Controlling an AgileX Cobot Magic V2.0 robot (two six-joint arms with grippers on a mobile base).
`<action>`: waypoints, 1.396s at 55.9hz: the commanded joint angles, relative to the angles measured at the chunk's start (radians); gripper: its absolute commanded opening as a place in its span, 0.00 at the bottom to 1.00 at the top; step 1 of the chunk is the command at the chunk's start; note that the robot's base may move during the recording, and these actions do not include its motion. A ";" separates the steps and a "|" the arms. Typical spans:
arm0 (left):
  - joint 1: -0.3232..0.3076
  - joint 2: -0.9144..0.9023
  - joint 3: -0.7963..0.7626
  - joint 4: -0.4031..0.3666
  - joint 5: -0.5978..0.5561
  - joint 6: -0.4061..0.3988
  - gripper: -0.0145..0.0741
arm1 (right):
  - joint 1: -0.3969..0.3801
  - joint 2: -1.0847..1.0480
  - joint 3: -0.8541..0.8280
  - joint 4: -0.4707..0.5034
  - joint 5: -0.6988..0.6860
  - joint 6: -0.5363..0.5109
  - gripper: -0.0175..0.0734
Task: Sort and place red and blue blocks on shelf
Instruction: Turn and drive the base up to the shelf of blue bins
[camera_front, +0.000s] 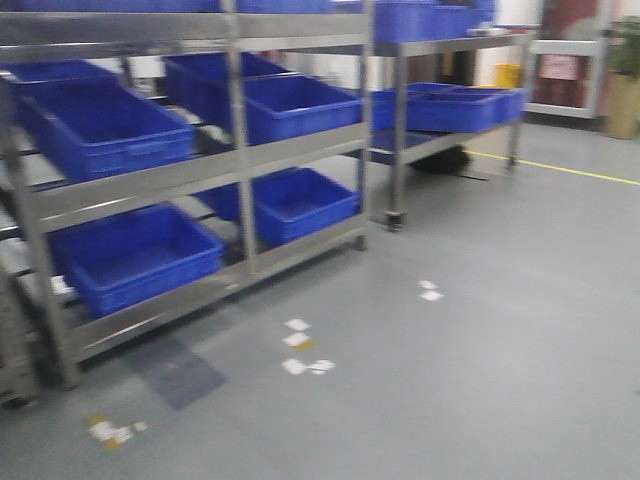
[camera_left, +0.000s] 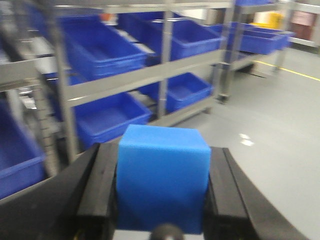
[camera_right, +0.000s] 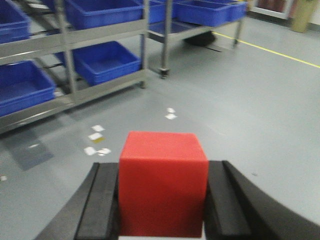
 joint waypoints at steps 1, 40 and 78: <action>0.000 0.011 -0.028 -0.009 -0.087 -0.008 0.43 | -0.007 0.007 -0.027 -0.008 -0.089 0.000 0.61; 0.000 0.011 -0.028 -0.009 -0.087 -0.008 0.43 | -0.007 0.007 -0.027 -0.008 -0.089 0.000 0.61; 0.000 0.011 -0.028 -0.009 -0.087 -0.008 0.43 | -0.007 0.007 -0.027 -0.008 -0.089 0.000 0.61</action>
